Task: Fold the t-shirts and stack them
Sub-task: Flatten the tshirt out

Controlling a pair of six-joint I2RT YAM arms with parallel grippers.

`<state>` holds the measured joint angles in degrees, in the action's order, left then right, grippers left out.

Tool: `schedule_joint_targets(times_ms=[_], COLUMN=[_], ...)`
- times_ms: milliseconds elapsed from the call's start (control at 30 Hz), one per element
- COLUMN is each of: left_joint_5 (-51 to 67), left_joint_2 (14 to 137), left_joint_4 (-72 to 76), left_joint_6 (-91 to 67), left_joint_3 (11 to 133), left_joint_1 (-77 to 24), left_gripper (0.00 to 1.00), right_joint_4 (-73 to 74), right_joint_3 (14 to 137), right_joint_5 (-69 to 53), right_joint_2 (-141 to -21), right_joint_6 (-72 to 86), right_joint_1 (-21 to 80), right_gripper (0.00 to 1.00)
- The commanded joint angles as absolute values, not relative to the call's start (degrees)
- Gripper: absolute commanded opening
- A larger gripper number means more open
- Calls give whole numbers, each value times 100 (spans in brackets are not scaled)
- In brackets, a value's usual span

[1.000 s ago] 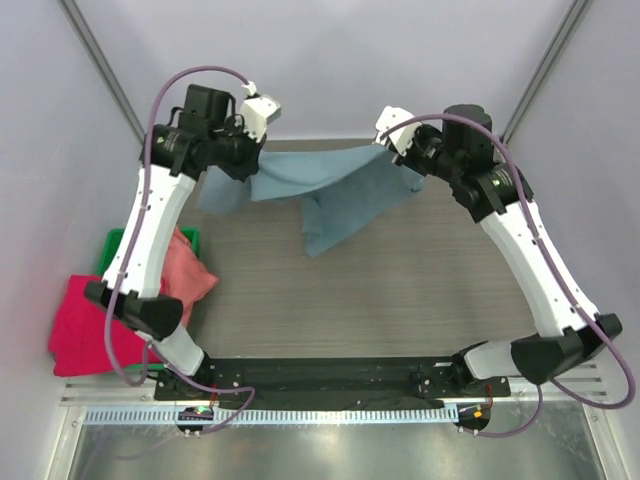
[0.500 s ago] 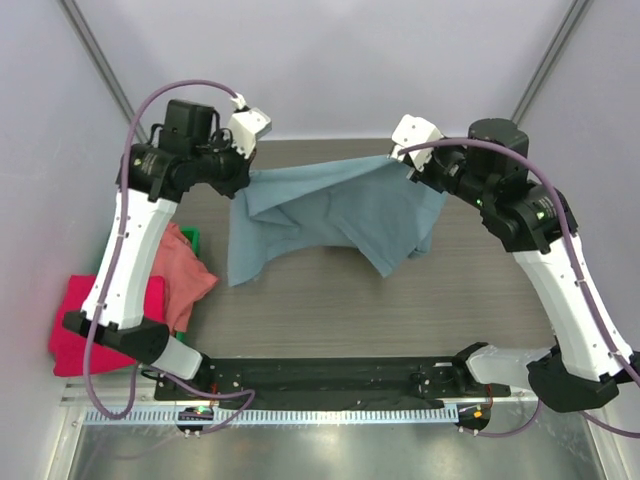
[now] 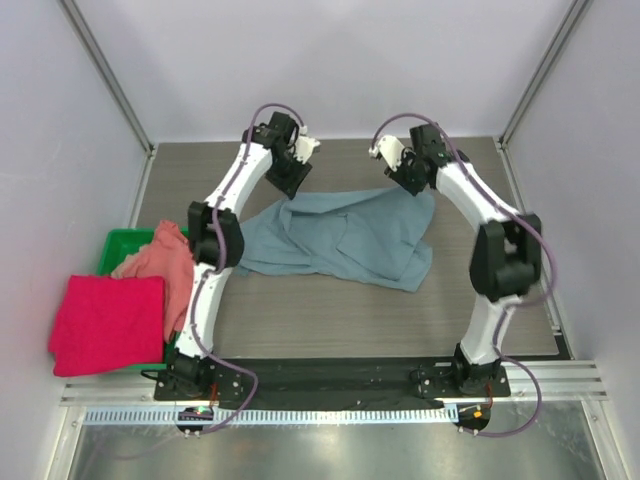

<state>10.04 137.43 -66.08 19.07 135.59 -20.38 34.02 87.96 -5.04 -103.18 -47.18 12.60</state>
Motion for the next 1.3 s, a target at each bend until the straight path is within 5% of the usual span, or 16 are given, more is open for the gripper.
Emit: schedule_joint_targets(times_ms=[0,133,167,267,433,700,1267], left_joint_5=[-145,-606,-563,-335,-18,167,176], left_joint_2=[14606,13259,12453,11665,11154,11540,11522], left_joint_4=[-6776,-5673,-4955,-4604,-5010,-5265,-5177], left_joint_6=[1530,1424,1337,1257,1336,1072,923], left_joint_3=[16155,13964,12591,11393,10917,11250,10951], left_joint_1=[-2013,-1987,-1960,-1907,-1890,-1890,-1898], left_gripper=[60,71,76,83,83,80,79], right_joint_4=[2785,3154,3260,4207,5589,4739,4025], right_joint_3=[10636,11137,10944,10066,8713,6516,5669], right_joint_5=[-317,-1447,-1981,-3080,-3753,-3243,-2900], right_joint_2=[-11379,-11348,-10990,-10374,-9854,-9045,-8816], right_joint_6=[-4151,-3963,-4094,-4684,-5456,-7696,-8164], right_joint_1=[1037,756,738,764,817,949,1556], right_gripper=[39,64,64,63,49,46,43])
